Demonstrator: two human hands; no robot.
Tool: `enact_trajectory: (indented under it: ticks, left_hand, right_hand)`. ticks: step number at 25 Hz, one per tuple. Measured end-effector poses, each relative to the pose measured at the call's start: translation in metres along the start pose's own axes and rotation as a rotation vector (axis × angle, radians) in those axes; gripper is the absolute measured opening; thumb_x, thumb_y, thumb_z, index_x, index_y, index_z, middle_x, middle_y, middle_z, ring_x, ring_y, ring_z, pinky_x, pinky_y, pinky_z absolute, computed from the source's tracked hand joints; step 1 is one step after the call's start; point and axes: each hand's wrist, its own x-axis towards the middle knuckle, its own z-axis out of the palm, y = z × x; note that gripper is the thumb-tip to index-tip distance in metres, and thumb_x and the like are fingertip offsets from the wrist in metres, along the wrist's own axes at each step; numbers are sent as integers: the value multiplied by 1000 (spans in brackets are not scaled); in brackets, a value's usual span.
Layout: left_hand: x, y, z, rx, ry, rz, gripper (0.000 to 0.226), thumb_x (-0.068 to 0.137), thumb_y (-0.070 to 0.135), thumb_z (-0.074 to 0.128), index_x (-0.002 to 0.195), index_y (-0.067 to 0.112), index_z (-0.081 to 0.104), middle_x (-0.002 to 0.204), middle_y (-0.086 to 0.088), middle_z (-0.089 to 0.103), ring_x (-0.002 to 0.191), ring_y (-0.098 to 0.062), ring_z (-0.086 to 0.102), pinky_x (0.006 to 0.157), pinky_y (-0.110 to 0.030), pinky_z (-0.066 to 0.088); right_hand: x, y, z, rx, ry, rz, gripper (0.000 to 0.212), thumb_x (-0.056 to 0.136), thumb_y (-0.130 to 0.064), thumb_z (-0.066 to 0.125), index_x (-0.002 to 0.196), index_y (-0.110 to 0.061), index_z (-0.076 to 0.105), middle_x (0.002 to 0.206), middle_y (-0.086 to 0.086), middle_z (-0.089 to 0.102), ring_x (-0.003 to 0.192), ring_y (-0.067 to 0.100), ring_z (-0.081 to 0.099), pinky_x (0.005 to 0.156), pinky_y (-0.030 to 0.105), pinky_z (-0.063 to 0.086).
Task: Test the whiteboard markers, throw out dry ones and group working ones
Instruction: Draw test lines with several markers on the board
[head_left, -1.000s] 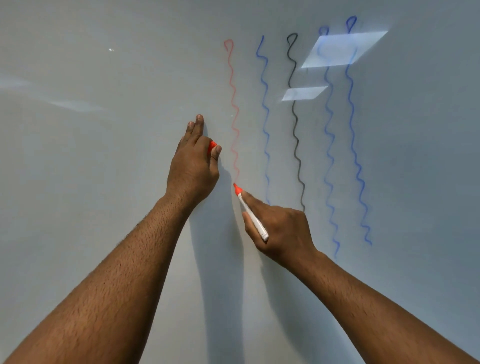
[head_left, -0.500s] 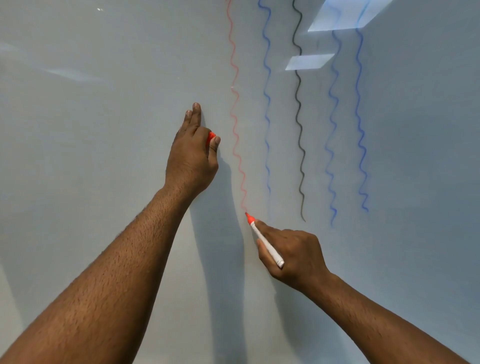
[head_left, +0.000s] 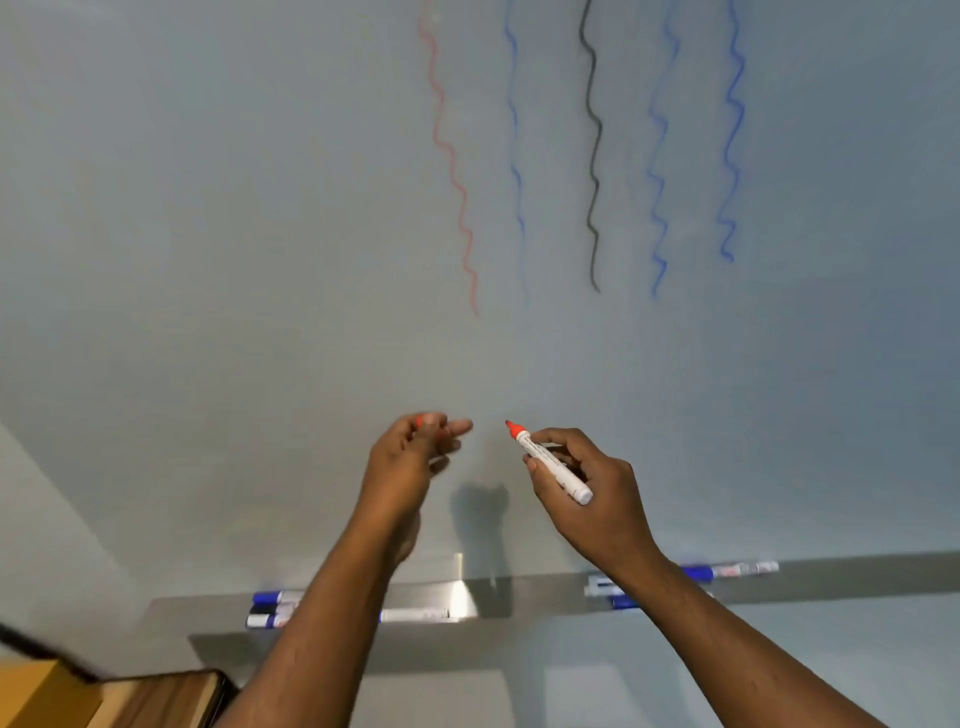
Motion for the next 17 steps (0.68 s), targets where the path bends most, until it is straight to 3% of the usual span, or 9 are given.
enact_trajectory:
  ticks: [3,6,12,17]
  left_hand:
    - [-20,-47,-1,-350,-18,-389,21,100,22,44,81,18,51,107,-13,72,90,-20,64,87,-32,47]
    - [-34,-76,-8,-609,9,-585,27,99,24,46,74,14,50,110,-15,71,101,-23,64,99,-33,45]
    - [-53,-102,-13,-704,62,-638,24,100,26,45,85,8,52,113,-17,69,96,-26,66,87,-35,51]
    - [-62,-117,-16,-674,67,-621,25,99,26,49,114,6,49,114,-18,69,98,-26,67,94,-38,50]
  right_hand:
    - [-30,-2,10,279,-16,242,16,88,-18,70,100,-28,70,84,-4,73,64,16,67,52,25,50]
    - [-55,-9,23,423,-79,353,14,88,-17,68,100,-24,70,91,0,74,62,13,66,51,16,47]
    - [-84,-7,40,362,-175,434,10,89,-24,67,97,-27,71,84,-3,74,63,7,65,49,14,46]
    - [-92,3,54,311,-222,443,9,89,-27,67,97,-26,72,80,-6,73,62,10,66,50,16,46]
